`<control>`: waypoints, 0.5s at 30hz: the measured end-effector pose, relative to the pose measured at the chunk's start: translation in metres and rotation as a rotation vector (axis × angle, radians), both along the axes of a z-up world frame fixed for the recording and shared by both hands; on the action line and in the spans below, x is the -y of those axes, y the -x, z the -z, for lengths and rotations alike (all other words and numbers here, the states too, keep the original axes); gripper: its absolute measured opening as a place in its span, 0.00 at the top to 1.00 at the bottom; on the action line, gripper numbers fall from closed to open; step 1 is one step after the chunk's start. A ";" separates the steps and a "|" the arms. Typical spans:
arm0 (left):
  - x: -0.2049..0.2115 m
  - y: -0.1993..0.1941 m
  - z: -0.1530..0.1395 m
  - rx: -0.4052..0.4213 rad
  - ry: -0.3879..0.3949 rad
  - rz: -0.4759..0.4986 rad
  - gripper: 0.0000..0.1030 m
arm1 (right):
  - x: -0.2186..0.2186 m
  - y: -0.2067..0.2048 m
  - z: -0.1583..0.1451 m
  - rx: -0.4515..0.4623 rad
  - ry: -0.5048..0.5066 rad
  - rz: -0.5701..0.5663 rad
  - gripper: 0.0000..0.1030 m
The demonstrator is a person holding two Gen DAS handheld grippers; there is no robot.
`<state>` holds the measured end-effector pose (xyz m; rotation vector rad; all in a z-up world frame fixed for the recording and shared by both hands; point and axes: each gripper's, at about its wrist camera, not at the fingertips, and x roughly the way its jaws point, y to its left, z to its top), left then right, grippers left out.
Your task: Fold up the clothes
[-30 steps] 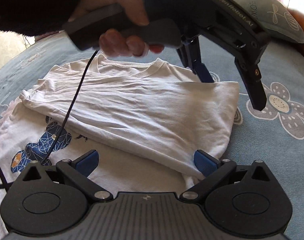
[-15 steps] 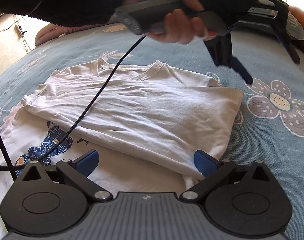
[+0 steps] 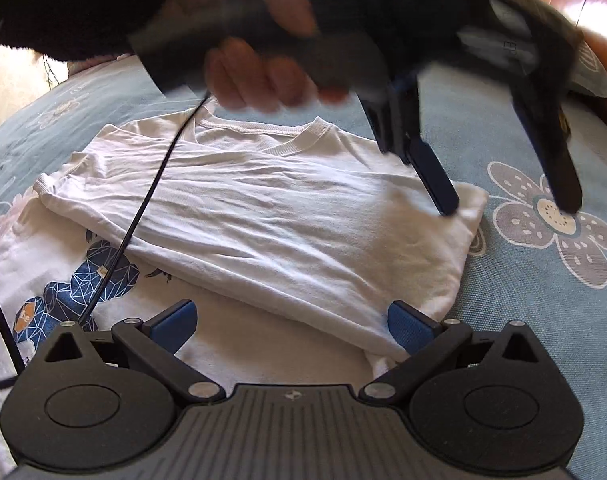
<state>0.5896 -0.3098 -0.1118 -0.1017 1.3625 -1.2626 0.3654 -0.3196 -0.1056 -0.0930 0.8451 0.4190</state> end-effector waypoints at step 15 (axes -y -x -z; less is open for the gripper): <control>-0.131 0.021 -0.094 0.291 -0.182 -0.193 0.03 | -0.004 -0.007 -0.022 0.032 0.035 -0.001 0.00</control>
